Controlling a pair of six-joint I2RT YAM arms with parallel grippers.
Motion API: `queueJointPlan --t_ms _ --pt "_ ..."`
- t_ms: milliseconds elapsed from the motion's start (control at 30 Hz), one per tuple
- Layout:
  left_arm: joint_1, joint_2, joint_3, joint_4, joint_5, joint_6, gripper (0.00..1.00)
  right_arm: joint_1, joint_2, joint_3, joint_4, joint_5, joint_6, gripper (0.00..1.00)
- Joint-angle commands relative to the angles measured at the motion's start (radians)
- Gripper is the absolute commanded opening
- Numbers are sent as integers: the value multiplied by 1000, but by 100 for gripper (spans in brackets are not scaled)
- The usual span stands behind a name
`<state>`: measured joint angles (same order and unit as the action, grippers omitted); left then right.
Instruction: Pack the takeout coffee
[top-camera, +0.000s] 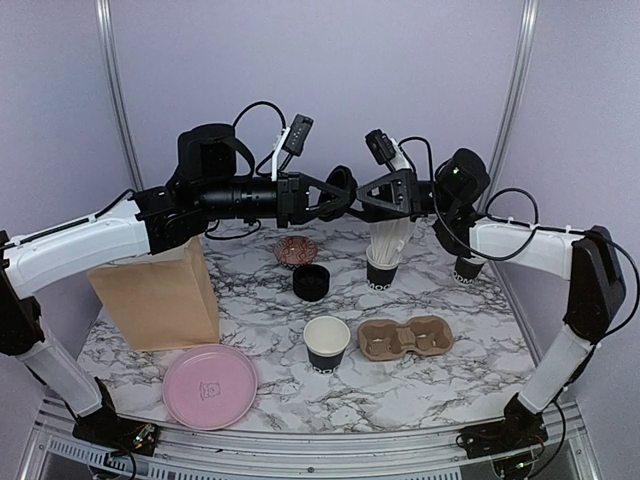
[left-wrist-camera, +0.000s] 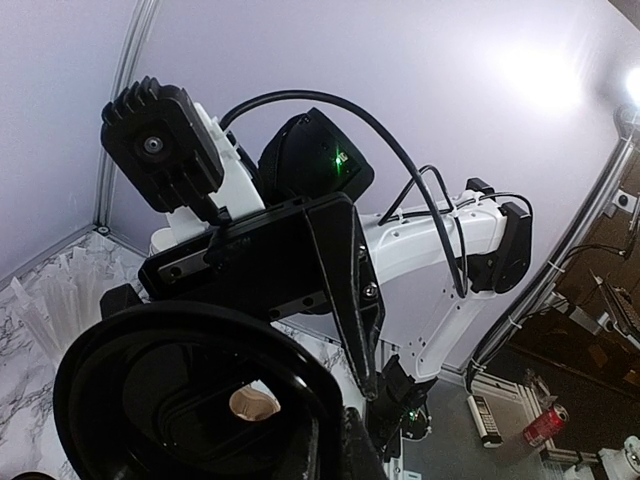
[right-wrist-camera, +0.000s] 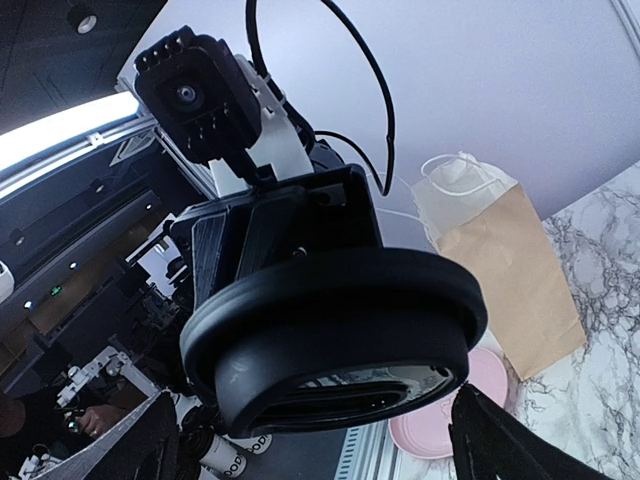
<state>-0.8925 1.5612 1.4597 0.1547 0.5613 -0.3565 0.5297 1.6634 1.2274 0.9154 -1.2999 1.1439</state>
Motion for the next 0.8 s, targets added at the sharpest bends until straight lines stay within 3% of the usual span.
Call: queueJointPlan --t_ms 0,267,500,767 --pt "-8 8 39 29 16 0 5 -6 -32 19 -122 14 -108 92" --pt "-7 -15 34 15 -34 23 2 -15 -59 40 -326 20 -253 91" --pt "-8 1 34 44 32 -1 2 -16 -61 21 -158 -4 -148 99" --pt "-15 15 44 79 80 -22 2 -10 -32 44 -143 -2 -128 99"
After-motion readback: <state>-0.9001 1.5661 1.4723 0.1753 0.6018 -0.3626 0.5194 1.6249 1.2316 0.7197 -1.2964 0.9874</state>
